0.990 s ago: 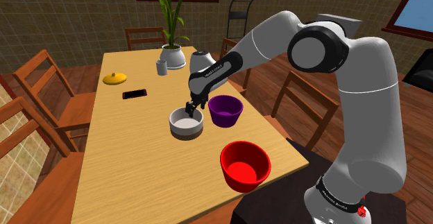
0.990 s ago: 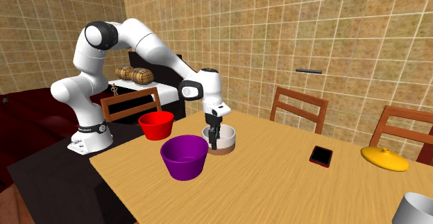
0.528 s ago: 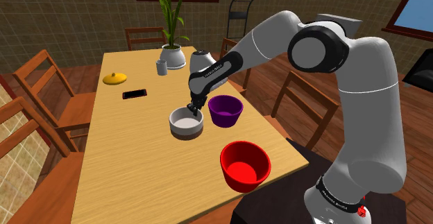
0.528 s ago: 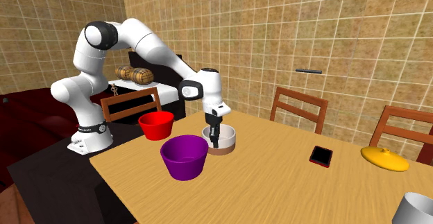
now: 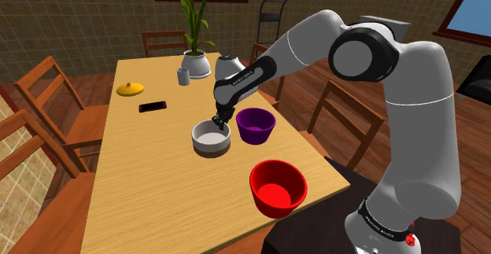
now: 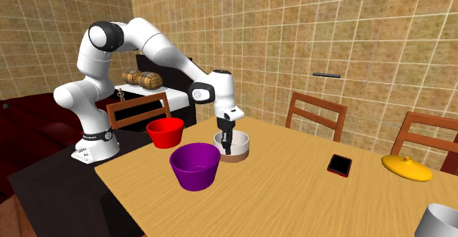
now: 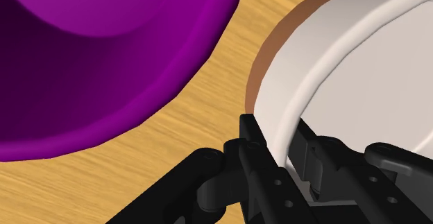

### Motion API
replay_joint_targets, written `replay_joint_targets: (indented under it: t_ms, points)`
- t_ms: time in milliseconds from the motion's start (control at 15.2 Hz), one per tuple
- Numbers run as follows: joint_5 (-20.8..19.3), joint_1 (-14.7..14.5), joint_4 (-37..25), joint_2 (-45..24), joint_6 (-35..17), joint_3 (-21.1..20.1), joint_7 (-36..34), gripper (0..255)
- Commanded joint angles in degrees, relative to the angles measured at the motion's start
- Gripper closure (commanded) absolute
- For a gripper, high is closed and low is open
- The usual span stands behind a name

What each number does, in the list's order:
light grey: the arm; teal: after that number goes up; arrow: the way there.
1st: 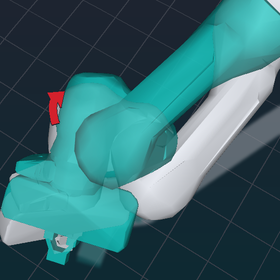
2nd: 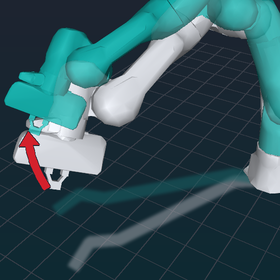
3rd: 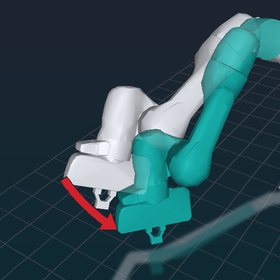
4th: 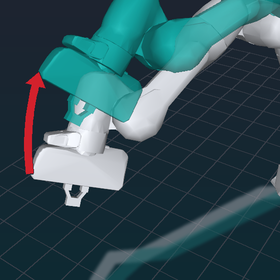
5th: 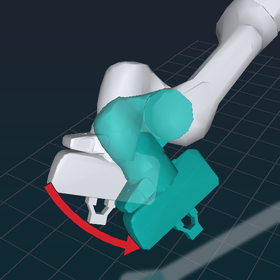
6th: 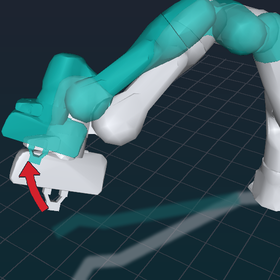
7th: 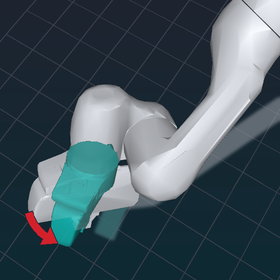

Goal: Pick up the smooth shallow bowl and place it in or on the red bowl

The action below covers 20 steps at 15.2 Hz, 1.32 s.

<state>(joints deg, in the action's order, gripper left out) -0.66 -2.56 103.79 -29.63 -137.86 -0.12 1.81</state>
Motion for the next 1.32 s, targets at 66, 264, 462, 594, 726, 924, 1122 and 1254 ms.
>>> replay_joint_targets:
  t_ms: [66,264,462,594,726,924,1122,1254]
  points:
    - [0.03,0.04,-0.33,1.44,1.74,-0.01,0.07,255]
    - [0.05,0.04,-0.72,2.81,3.5,-0.02,0.09,255]
    - [0.06,0.04,-1.23,4.1,5.31,-0.03,0.11,255]
    - [0.08,0.05,-1.61,4.94,6.52,-0.03,0.12,255]
    - [0.09,0.05,-2.07,5.72,7.76,-0.04,0.14,255]
    - [0.1,0.05,-2.88,6.81,9.66,-0.05,0.16,255]
    - [0.11,0.05,-3.78,7.83,11.58,-0.05,0.17,255]
    - [0.12,0.06,-4.45,8.46,12.88,-0.06,0.19,255]
